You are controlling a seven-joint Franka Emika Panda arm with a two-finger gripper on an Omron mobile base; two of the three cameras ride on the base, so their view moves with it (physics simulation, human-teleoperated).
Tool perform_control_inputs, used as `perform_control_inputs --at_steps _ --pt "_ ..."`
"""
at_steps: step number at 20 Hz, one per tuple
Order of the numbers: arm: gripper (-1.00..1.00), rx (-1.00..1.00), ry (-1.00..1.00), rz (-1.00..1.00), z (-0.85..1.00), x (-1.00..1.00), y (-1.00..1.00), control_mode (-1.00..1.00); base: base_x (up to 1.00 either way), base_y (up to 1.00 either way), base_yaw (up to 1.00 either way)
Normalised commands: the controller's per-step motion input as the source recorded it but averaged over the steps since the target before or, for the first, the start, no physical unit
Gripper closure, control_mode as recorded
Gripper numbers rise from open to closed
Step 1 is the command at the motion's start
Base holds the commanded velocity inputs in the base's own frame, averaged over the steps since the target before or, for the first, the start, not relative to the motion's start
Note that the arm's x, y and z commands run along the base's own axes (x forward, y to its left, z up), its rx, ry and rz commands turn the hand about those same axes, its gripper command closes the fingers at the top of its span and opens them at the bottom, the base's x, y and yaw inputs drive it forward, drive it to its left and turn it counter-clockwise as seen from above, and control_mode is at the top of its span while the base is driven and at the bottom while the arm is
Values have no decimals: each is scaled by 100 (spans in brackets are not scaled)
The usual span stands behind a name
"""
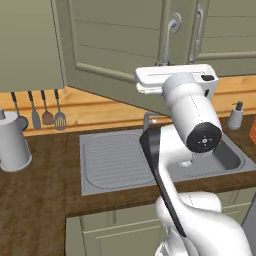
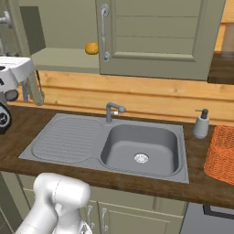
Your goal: Open the cabinet, pick up the bread from the cabinet and place it in the basket. Then move the basket to the dining counter.
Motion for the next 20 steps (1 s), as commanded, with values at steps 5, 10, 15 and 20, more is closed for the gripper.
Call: perform_control_inputs --at_steps 5,10,15,20 --pt "100 -2 2 -1 0 -74 34 -100 0 0 0" --pt "100 -2 0 0 0 -50 27 -100 0 0 0" --pt "100 -1 0 0 0 -18 12 -100 0 0 0" --pt "-100 0 0 0 0 -4 2 -100 0 0 0"
